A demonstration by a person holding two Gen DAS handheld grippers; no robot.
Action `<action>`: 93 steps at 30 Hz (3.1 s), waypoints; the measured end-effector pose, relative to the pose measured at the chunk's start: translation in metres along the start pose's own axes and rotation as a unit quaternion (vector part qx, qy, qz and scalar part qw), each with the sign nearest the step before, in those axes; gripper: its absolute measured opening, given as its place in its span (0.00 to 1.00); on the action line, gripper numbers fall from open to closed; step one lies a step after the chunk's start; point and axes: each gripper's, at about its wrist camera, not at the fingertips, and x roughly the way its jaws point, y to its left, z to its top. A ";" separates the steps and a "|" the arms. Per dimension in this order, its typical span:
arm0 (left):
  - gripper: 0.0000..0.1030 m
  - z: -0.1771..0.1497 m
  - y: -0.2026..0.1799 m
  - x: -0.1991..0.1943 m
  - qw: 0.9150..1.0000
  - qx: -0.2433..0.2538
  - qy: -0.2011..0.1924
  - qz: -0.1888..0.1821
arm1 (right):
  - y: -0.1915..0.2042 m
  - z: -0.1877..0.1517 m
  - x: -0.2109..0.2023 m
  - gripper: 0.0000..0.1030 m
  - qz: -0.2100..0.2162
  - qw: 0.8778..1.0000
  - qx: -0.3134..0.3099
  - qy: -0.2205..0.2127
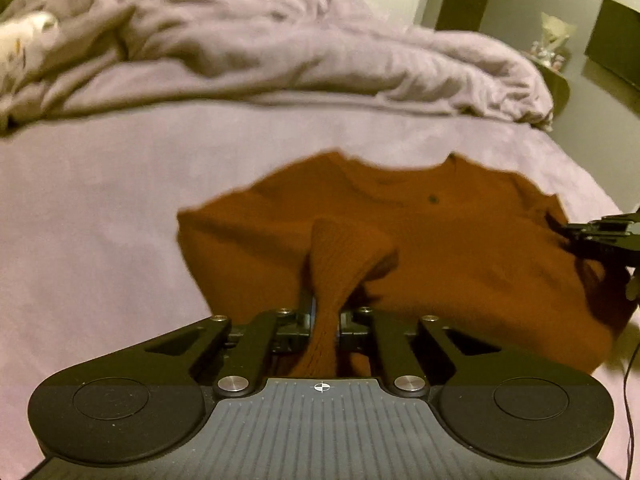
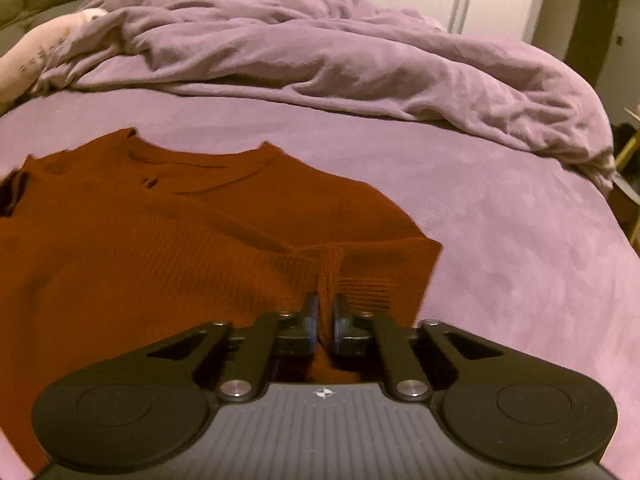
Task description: Fold small clothes
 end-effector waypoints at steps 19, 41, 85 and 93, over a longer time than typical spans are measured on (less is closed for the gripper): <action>0.16 0.063 0.019 0.084 0.975 -0.036 -0.049 0.213 | 0.008 0.084 0.061 0.05 -0.151 0.985 -0.002 -0.087; 0.81 0.007 0.014 0.076 0.973 -0.136 -0.102 0.157 | 0.038 0.028 0.067 0.24 0.254 0.939 0.214 -0.086; 0.57 -0.072 0.095 -0.006 0.918 -0.379 0.008 -0.114 | 0.084 -0.054 -0.089 0.41 0.029 0.995 0.057 -0.080; 0.27 -0.079 0.119 0.015 0.883 -0.447 0.008 -0.142 | 0.117 -0.038 -0.072 0.34 0.026 0.996 0.014 -0.079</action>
